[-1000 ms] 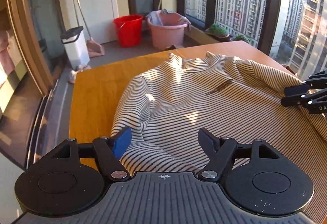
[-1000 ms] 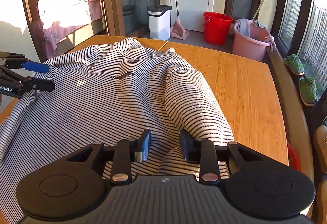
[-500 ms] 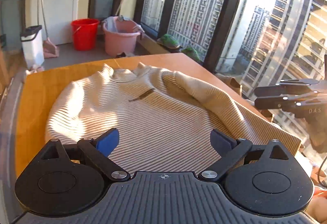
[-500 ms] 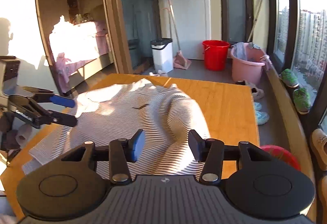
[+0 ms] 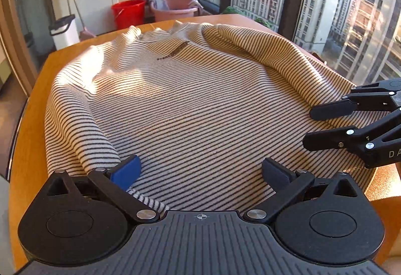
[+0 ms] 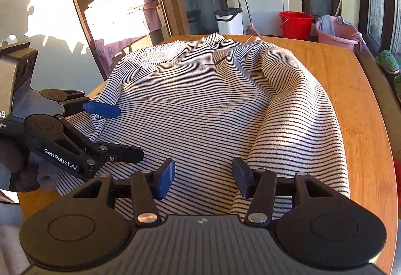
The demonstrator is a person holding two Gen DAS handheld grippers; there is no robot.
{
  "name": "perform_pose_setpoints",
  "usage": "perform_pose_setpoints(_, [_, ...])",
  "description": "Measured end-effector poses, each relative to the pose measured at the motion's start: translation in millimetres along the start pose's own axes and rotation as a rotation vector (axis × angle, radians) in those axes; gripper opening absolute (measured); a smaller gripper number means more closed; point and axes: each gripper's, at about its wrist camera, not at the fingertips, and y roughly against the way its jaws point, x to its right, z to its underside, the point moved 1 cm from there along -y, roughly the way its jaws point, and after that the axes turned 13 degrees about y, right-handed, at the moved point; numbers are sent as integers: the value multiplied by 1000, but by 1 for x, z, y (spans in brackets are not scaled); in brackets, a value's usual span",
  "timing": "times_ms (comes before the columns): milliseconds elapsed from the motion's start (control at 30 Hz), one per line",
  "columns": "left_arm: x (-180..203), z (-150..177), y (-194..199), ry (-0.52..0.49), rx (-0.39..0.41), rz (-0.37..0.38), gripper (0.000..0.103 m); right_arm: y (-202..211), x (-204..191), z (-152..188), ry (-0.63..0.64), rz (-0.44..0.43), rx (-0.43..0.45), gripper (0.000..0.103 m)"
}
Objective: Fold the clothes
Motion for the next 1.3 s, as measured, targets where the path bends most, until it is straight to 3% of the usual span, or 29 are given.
perform_pose_setpoints(267, [7, -3, 6, -38, -30, 24, 103, 22, 0, 9, -42, 9, -26, 51])
perform_pose_setpoints(367, [-1, -23, 3, -47, -80, 90, 103, 29, 4, -9, -26, 3, -16, 51])
perform_pose_setpoints(433, [-11, -46, 6, -42, -19, 104, 103, 38, 9, -34, 53, 35, 39, 45])
perform_pose_setpoints(467, [-17, -57, 8, -39, 13, 110, 103, 40, 13, -49, 89, 48, 64, 32])
perform_pose_setpoints(500, [-22, -69, 10, -37, 45, 116, 103, 39, 18, -65, 120, 65, 79, 25])
perform_pose_setpoints(533, [-27, -81, 12, -34, 76, 122, 103, 34, 23, -80, 147, 91, 89, 25])
perform_pose_setpoints(633, [-39, -110, -4, -13, 123, 115, 103, 0, 42, -121, 196, 154, 95, 25])
perform_pose_setpoints(767, [-56, -140, -42, 16, 104, 143, 103, -71, 83, -160, 120, 155, 50, 29])
perform_pose_setpoints(833, [-66, -151, -58, 44, 83, 172, 103, -109, 101, -166, 92, 174, 16, 30])
perform_pose_setpoints(900, [-75, -149, -63, 68, 72, 186, 103, -138, 113, -162, 70, 196, -28, 40])
perform_pose_setpoints(967, [-83, -149, -70, 88, 61, 191, 103, -158, 123, -152, 36, 170, -68, 42])
perform_pose_setpoints(1033, [-91, -151, -78, 106, 50, 184, 103, -161, 124, -145, 27, 133, -65, 25])
perform_pose_setpoints(1067, [-96, -152, -82, 116, 44, 180, 103, -153, 122, -147, 32, 129, -35, 11])
perform_pose_setpoints(1200, [-106, -152, -86, 154, 45, 152, 103, -117, 122, -156, 44, 165, 87, 7])
perform_pose_setpoints(1300, [-109, -155, -97, 160, 37, 119, 103, -118, 141, -151, 41, 270, 44, 3])
